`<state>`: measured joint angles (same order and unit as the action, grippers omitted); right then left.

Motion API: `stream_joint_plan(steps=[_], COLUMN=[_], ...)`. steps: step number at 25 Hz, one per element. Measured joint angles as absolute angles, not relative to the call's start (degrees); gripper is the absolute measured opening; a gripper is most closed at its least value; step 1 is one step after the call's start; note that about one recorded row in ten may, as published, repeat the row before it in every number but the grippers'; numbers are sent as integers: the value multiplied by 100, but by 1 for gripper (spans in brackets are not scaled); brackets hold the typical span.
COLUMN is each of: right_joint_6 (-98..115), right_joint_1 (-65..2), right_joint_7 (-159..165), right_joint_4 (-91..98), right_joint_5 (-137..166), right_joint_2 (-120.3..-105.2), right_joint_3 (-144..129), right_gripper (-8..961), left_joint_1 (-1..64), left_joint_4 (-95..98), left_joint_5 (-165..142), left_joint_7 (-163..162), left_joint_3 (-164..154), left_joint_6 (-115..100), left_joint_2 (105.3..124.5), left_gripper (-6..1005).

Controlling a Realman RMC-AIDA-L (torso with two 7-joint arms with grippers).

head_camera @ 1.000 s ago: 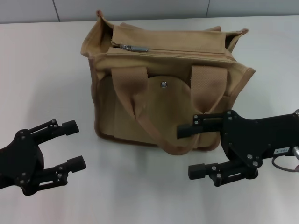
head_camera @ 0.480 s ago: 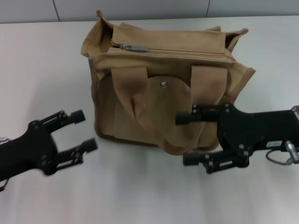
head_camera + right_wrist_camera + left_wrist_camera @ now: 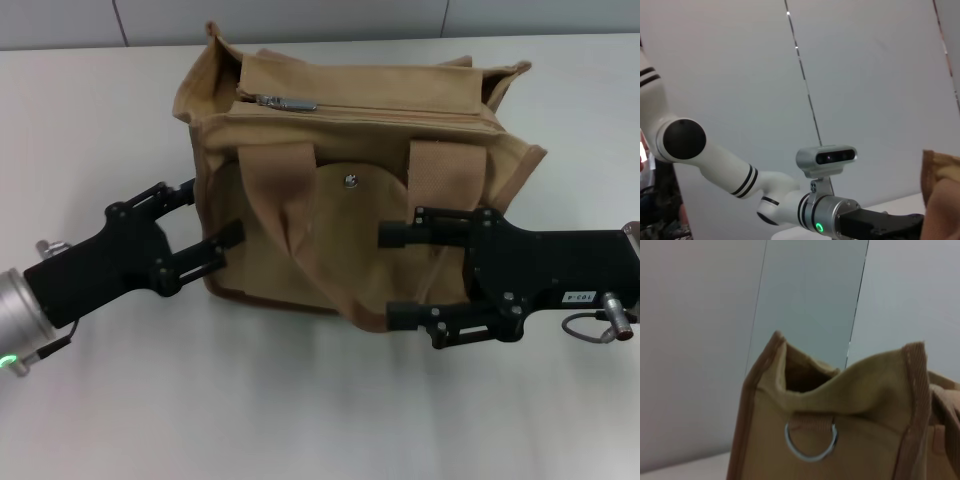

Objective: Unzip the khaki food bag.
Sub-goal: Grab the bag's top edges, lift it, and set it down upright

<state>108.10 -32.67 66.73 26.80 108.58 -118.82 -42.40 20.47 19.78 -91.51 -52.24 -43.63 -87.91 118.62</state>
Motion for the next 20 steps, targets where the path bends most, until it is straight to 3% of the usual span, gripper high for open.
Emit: stream_joint_plan(steps=[1, 6, 18, 20], right_joint_6=[10778, 10689, 10462, 10424], right_joint_1=[-3261, -3224, -3237, -3249], right_joint_7=[6673, 6671, 6670, 6670], right_joint_4=[2680, 2672, 2608, 2591], right_joint_5=[10856, 10854, 10854, 10854], right_joint_2=[-11888, -11892, -11909, -11909], right_joint_3=[-4220, -4177, -3969, -3964], right_gripper=[838, 838, 838, 838], left_joint_1=[2122, 2232, 2255, 2262], left_joint_4=[1892, 1577, 1377, 1348], left_joint_5=[-9150, -8831, -8643, -8626], left_joint_7=[-5107, -4570, -4296, -4282], left_joint_3=[-4327, -4202, -4201, -4198], left_joint_6=[-8791, -8776, -8849, -8839], left_joint_2=[11863, 11873, 11874, 11875], left_gripper=[781, 592, 329, 239])
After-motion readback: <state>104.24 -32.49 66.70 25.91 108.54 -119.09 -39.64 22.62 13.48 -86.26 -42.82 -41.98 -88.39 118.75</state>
